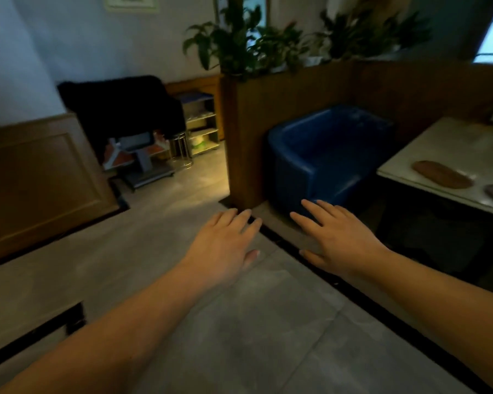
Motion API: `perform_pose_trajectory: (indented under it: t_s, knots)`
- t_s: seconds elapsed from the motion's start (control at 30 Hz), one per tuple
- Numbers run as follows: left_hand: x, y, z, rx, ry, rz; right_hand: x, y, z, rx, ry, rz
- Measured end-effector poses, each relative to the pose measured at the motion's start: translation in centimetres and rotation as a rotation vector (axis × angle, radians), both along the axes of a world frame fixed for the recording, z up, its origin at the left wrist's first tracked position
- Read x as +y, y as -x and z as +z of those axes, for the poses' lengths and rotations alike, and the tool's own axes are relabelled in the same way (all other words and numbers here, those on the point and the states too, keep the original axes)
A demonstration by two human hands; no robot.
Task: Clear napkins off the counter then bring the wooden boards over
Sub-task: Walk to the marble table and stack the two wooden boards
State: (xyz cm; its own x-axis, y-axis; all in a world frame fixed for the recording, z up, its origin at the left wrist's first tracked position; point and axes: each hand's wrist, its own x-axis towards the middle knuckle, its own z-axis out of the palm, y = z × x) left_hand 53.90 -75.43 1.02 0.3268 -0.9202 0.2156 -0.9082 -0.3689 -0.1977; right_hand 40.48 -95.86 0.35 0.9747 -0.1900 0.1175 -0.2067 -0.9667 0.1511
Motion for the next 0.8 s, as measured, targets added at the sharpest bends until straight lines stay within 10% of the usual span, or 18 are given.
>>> perform_pose_trajectory:
  t_s: [0.8]
  knots:
    - [-47.9, -6.2, -0.6, 0.05, 0.046, -0.552, -35.4, 3.8, -0.5, -0.015, -0.034, -0.684]
